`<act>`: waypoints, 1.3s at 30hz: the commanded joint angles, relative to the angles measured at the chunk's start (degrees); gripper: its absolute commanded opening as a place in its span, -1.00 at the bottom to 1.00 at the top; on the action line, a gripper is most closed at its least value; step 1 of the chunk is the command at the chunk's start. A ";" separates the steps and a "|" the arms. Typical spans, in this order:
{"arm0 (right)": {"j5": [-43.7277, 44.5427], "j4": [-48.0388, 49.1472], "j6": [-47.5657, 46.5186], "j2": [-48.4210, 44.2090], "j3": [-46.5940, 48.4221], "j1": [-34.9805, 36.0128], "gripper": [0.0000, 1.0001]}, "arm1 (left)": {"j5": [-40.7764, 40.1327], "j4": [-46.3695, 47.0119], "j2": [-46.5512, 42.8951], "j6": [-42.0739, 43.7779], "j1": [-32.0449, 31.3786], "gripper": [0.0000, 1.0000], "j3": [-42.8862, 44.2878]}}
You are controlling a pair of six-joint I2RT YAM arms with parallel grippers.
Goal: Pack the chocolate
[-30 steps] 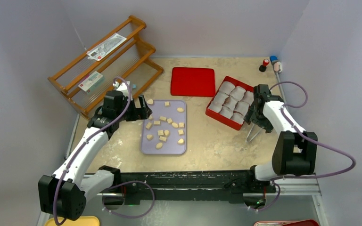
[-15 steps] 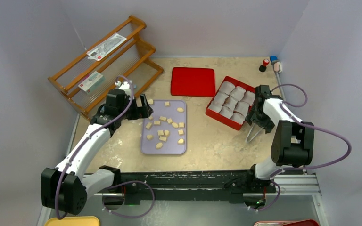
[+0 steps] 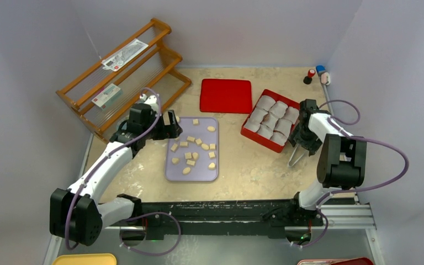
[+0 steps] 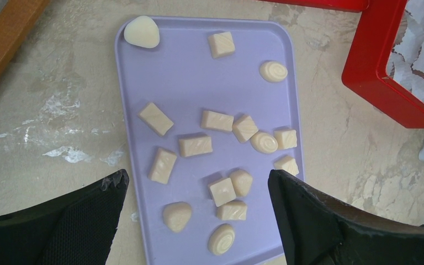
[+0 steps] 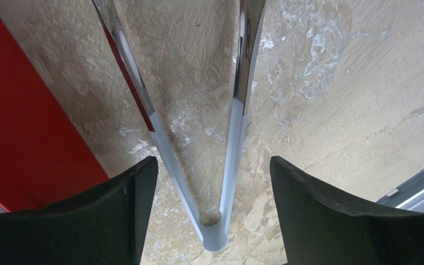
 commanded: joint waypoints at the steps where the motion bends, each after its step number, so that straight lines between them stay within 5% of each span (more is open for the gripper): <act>1: 0.27 -0.64 1.86 -1.15 1.06 -0.62 0.48 | -0.59 2.78 0.20 0.02 -1.11 0.91 2.43; 16: -0.38 -0.77 3.01 -7.82 -4.36 -0.81 0.03 | -0.41 1.12 -2.07 -0.39 -2.70 0.91 2.79; 29: -1.32 -1.14 2.59 -6.55 -4.87 -1.41 0.56 | -1.50 0.12 -3.28 -0.71 -4.05 0.91 1.99; 39: -3.72 1.42 2.39 -1.96 -3.18 -3.89 0.59 | -1.48 2.25 -1.28 -0.78 -4.14 0.91 1.36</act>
